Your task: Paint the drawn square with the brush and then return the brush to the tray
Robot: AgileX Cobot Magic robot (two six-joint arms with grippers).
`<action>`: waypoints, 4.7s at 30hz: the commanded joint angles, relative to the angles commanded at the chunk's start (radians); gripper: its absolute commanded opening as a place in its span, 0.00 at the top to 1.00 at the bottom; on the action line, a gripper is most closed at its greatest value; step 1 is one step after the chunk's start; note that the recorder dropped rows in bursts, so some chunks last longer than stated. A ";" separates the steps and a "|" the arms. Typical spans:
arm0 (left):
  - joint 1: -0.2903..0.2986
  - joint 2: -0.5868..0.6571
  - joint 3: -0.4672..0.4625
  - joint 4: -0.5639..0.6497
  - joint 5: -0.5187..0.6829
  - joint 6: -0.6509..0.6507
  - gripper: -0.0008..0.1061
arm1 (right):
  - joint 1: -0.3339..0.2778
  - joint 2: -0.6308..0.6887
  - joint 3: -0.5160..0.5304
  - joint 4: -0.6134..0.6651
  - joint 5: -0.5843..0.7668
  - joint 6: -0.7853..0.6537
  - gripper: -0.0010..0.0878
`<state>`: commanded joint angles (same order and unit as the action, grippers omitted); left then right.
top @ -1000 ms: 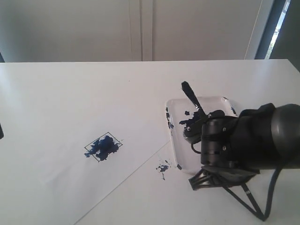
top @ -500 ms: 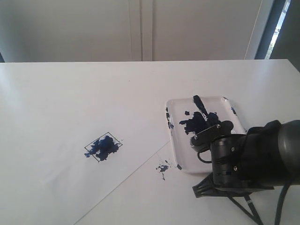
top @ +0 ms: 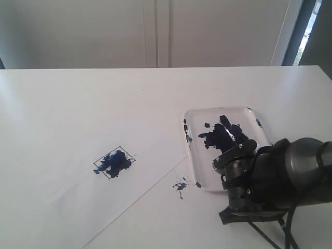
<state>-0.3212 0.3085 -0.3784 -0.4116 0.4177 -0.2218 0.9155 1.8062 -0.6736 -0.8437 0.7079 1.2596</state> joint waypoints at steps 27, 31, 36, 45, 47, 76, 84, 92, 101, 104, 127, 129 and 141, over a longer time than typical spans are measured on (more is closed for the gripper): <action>0.000 -0.062 0.000 0.039 -0.055 -0.011 0.55 | 0.002 -0.706 -0.004 0.057 -0.116 -0.139 0.64; 0.000 -0.111 0.000 0.043 -0.055 -0.011 0.55 | 0.002 -0.877 -0.004 0.061 -0.133 -0.139 0.76; 0.000 -0.169 0.000 0.054 -0.031 -0.011 0.55 | 0.002 -1.038 0.002 0.091 -0.191 -0.229 0.98; 0.000 -0.221 0.075 0.052 -0.010 -0.022 0.55 | 0.002 -1.224 0.145 0.154 -0.324 -0.278 0.99; 0.000 -0.234 0.106 0.050 -0.014 -0.040 0.55 | 0.002 -1.255 0.187 0.157 -0.368 -0.278 0.99; 0.000 -0.286 0.180 -0.081 0.025 -0.043 0.55 | 0.002 -1.419 0.635 0.181 -0.781 -0.236 0.99; 0.000 -0.286 0.180 -0.070 0.146 0.095 0.55 | 0.002 -1.419 0.672 0.185 -0.764 -0.232 0.99; 0.000 -0.286 0.180 -0.070 0.198 0.285 0.55 | 0.002 -1.419 0.674 0.204 -0.768 -0.129 0.99; 0.000 -0.286 0.180 -0.072 0.198 0.285 0.55 | 0.002 -1.419 0.674 0.204 -0.754 -0.132 0.99; 0.000 -0.286 0.182 -0.072 0.198 0.285 0.55 | 0.002 -1.419 0.674 0.204 -0.754 -0.132 0.99; 0.000 -0.286 0.378 0.439 -0.249 0.222 0.54 | 0.002 -1.419 0.674 0.224 -0.748 -0.049 0.99; 0.000 -0.286 0.378 0.439 -0.249 0.222 0.54 | 0.002 -1.419 0.674 0.224 -0.748 -0.049 0.99; 0.000 -0.286 0.378 0.439 -0.251 0.222 0.54 | 0.002 -1.419 0.674 0.224 -0.748 -0.049 0.99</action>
<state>-0.3212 0.0229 0.0000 0.0278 0.1668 0.0000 0.9175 0.3872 0.0000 -0.6197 -0.0396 1.2106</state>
